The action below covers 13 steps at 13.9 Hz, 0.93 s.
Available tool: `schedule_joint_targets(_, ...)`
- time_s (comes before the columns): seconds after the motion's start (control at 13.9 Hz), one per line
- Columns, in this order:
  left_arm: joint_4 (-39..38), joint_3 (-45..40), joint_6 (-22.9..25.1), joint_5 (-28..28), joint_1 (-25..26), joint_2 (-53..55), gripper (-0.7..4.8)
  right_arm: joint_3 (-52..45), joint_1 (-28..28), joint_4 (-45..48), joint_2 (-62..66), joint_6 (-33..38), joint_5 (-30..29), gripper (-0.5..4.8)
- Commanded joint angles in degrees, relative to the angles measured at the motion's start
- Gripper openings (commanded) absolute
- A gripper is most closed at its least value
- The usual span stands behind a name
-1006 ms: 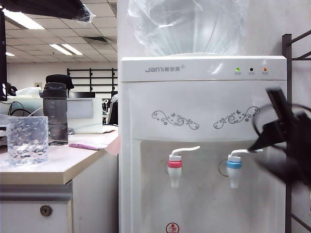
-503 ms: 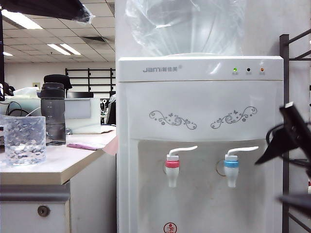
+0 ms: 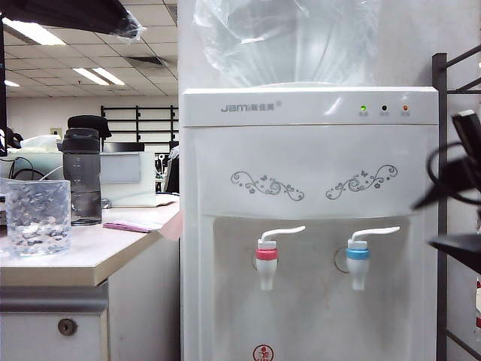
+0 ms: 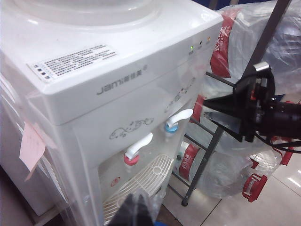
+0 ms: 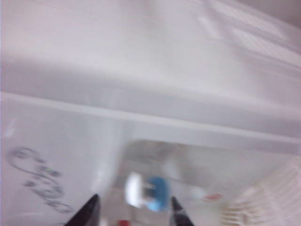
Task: Pick up the plastic mug from the left desk, go to the cold water outlet of the water dispenser, press the vertical switch to get some water, then put the mug back on the desk.
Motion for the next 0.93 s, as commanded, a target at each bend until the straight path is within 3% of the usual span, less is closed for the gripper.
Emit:
schedule_joint_targets(0.07,0.46,0.33,0.48,0.28,-0.11,-0.04,-0.06,2.03,0.07,0.5,-0.17,-1.18,-0.2,2.15)
schedule_joint_targets(0.14,0.46,0.35,0.46,0.28,-0.11,-0.04,-0.05,3.13,0.07,-1.44,-0.17,-1.44,0.68,1.95)
schedule_joint_targets(0.22,0.46,0.35,0.46,0.28,-0.11,-0.04,-0.06,3.48,0.07,-3.02,-0.15,-2.14,2.14,0.83)
schedule_joint_targets(0.36,0.46,0.35,0.46,0.28,-0.11,-0.04,-0.06,3.52,0.07,-4.0,-0.15,-4.35,2.21,-0.07)
schedule_joint_targets(0.93,0.42,0.33,0.46,0.28,-0.11,-0.04,-0.06,12.22,0.07,-17.18,-0.15,-6.23,0.42,-0.07)
